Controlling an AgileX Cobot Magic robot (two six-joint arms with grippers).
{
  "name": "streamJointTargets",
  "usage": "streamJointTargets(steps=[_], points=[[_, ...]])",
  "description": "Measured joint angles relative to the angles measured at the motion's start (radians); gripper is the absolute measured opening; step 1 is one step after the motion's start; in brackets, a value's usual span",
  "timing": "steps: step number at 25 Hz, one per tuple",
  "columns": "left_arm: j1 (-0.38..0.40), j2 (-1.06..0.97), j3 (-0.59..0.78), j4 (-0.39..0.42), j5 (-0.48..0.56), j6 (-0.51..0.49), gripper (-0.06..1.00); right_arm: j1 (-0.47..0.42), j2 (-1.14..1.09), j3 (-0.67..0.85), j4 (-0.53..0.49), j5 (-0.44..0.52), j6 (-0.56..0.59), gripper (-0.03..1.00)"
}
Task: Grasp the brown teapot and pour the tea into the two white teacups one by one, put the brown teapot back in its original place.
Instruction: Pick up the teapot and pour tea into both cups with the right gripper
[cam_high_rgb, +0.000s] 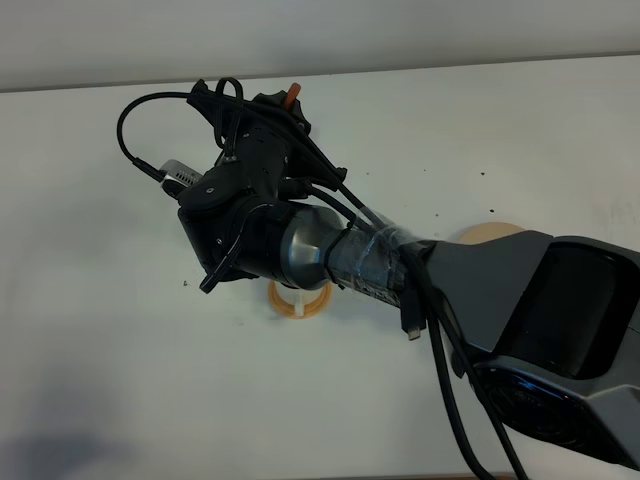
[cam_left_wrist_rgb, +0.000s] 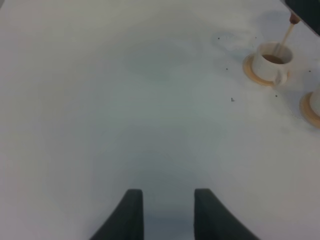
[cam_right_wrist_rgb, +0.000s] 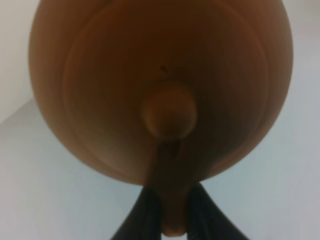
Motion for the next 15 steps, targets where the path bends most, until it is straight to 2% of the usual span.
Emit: streamJointTargets(steps=[15], points=[[0.000,0.000,0.000,0.000,0.000,-0.001,0.25,0.001,0.000,0.000,-0.026,0.003,-0.004,0.09]])
